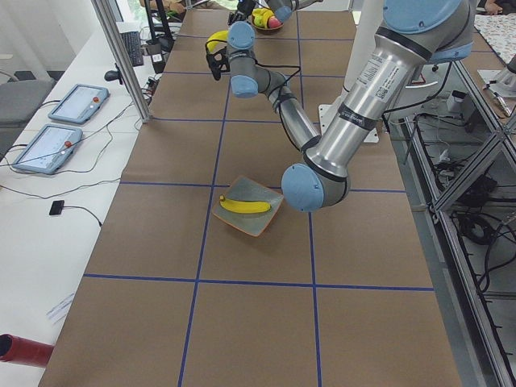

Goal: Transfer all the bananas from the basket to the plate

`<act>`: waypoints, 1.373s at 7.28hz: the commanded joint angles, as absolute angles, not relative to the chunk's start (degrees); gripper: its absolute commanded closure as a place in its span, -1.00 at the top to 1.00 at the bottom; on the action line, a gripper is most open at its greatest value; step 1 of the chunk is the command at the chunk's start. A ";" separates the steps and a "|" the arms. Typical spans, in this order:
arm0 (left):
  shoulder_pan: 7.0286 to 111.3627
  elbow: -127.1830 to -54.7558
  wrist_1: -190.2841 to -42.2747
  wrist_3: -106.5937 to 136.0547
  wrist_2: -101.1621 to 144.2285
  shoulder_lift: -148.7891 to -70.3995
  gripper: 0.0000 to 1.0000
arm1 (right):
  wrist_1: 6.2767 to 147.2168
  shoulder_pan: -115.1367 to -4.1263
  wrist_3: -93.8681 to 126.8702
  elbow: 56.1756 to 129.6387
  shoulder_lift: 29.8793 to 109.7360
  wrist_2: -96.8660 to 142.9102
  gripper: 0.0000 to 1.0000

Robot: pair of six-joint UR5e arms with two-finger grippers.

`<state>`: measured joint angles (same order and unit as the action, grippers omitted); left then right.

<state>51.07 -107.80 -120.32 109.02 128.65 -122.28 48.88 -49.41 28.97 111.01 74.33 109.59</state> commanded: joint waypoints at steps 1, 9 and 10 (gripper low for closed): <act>50.80 -107.93 -119.88 114.07 128.50 -121.99 1.00 | 58.15 -39.42 27.61 111.53 65.95 99.37 -1.00; 49.13 -106.17 -119.88 119.88 128.67 -121.03 1.00 | 65.38 -17.33 24.88 112.15 56.95 63.92 -1.00; 49.13 -106.17 -119.88 120.40 128.67 -121.29 1.00 | 65.48 -15.57 24.87 112.15 56.95 61.55 -1.00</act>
<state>49.17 -106.24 -119.85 119.86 128.64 -121.09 65.16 -17.92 25.03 112.12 57.03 64.94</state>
